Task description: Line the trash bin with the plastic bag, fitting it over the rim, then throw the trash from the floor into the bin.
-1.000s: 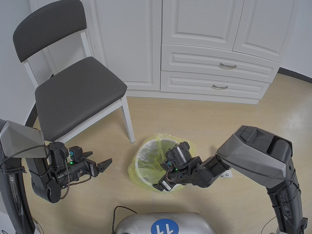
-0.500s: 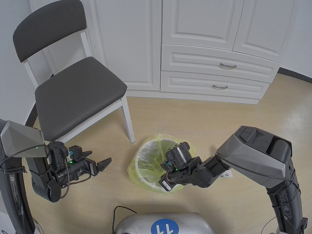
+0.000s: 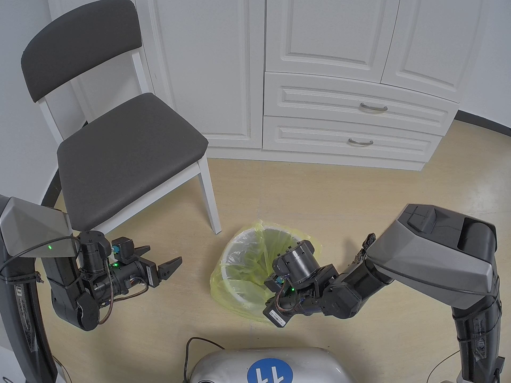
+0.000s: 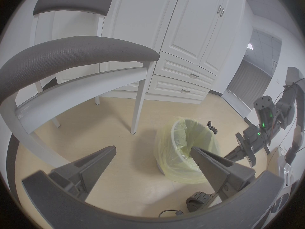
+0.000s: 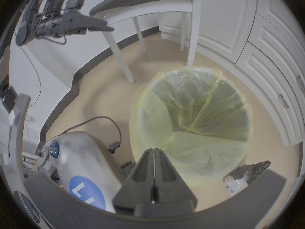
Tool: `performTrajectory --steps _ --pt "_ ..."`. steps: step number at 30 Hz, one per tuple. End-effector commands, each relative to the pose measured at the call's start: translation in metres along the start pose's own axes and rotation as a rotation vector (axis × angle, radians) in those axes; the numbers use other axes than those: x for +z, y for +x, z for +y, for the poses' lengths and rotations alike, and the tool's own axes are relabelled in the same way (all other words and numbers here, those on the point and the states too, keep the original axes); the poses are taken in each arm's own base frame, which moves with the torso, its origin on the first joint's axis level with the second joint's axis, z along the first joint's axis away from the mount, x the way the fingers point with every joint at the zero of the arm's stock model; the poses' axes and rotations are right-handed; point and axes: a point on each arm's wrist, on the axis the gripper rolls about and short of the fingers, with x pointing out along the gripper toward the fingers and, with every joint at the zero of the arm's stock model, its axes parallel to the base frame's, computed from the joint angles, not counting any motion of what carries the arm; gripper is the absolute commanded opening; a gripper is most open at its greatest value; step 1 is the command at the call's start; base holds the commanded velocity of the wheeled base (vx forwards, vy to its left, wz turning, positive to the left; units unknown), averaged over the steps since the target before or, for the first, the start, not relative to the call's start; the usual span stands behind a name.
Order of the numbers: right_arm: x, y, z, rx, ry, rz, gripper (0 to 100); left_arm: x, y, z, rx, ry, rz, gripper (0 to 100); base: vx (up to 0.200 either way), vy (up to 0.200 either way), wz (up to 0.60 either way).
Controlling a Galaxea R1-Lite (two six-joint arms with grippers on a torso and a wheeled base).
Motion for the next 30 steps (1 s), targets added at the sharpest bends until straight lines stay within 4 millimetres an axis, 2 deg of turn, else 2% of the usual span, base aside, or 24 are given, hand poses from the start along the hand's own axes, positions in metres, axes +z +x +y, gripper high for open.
performTrajectory --steps 1,3,9,12,17,23,30 --pt "-0.004 -0.014 0.014 0.024 -0.024 0.014 0 0.000 -0.001 0.000 0.000 0.000 0.000 100 0.000 0.000 0.00" --pt "-0.012 -0.015 0.025 0.046 -0.041 0.046 0 0.000 -0.001 -0.001 -0.001 0.000 0.001 100 0.000 0.000 0.00" --pt "-0.024 -0.004 0.032 0.061 -0.048 0.088 0 0.000 0.000 -0.001 -0.001 0.000 0.002 100 0.000 0.000 0.00" --pt "-0.028 0.010 0.026 0.041 -0.032 0.103 0 -0.001 0.000 0.000 0.000 -0.002 0.005 100 0.000 0.000 0.00" --pt "-0.021 0.015 0.017 0.019 0.024 0.087 0 -0.001 0.001 0.000 0.000 -0.002 0.005 100 0.000 0.000 0.00" --pt "-0.014 0.019 -0.004 -0.138 0.048 0.198 0 -0.001 0.001 0.000 0.000 -0.001 0.003 100 0.000 0.000 0.00" --pt "-0.004 0.027 -0.018 -0.170 0.118 0.241 0 0.001 0.001 0.002 0.004 0.000 -0.004 100 0.000 0.000 0.00"
